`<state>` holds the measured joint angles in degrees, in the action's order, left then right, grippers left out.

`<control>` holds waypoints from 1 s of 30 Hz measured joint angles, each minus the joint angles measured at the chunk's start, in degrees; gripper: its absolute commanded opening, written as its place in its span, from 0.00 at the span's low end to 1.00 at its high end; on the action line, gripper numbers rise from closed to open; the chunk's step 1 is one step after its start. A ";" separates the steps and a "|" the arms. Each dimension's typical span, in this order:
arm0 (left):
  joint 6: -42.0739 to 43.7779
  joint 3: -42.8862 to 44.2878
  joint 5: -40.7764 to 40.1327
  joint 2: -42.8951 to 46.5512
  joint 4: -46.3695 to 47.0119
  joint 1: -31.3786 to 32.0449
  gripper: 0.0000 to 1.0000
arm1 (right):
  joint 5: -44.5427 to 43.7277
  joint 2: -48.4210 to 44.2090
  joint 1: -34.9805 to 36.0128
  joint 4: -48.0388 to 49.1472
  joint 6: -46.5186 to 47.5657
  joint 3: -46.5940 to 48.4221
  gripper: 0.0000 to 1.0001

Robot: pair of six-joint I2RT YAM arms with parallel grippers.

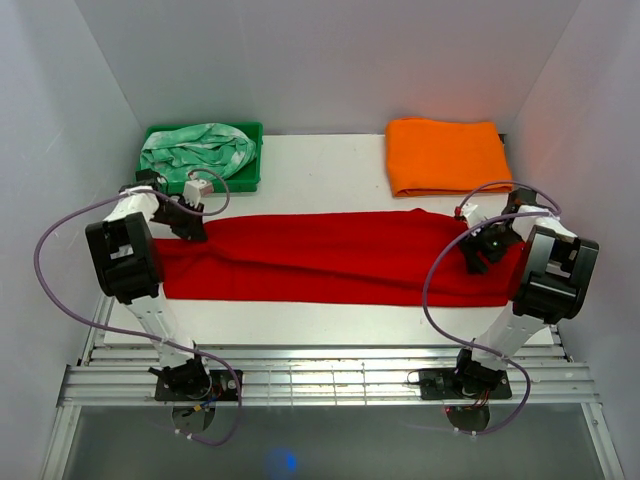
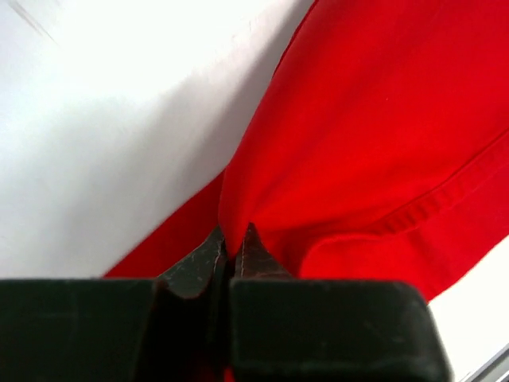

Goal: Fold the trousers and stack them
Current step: Fold the trousers

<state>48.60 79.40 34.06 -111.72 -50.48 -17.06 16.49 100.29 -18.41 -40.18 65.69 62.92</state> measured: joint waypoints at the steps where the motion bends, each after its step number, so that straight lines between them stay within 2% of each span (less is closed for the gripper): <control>1: -0.28 1.33 0.48 -0.07 0.44 0.57 0.25 | 0.07 0.20 -0.15 0.00 -0.02 0.35 0.78; 2: -0.57 2.19 0.94 0.22 0.74 0.92 0.34 | 0.13 0.33 -0.33 -0.24 0.02 0.74 0.79; 3: -0.61 2.60 1.09 0.72 1.05 1.05 0.52 | 0.11 0.39 -0.50 -0.48 0.09 1.09 0.79; 6: -1.36 2.73 0.85 3.74 0.96 0.13 0.75 | 0.57 0.31 -1.16 -3.21 0.79 3.56 0.82; 9: -2.08 3.02 1.09 8.92 0.57 -2.40 0.84 | 2.16 -0.92 -1.27 -6.64 0.96 7.15 0.83; 14: 0.94 11.52 1.42 13.75 -3.48 -9.14 0.86 | 5.79 -8.33 3.87 -11.56 1.09 10.47 0.82; 16: 4.98 14.75 1.22 13.64 -5.53 -11.82 0.86 | 6.84 -11.80 7.61 -13.31 1.31 10.12 0.80; 20: 15.63 15.50 -1.03 12.48 -10.25 -16.00 0.84 | 6.84 -15.76 15.91 -14.88 2.01 6.32 0.80; 25: 27.21 14.88 -3.56 7.96 -14.32 -17.25 0.84 | 5.03 -15.58 24.26 -15.43 1.97 0.07 0.80; 30: 34.93 14.73 -3.72 5.81 -17.51 -17.22 0.84 | 3.08 -15.39 29.07 -13.75 0.37 -2.93 0.77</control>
<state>83.53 94.13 30.35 -105.91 -67.99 -34.28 19.57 84.90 10.66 -53.93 66.06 59.99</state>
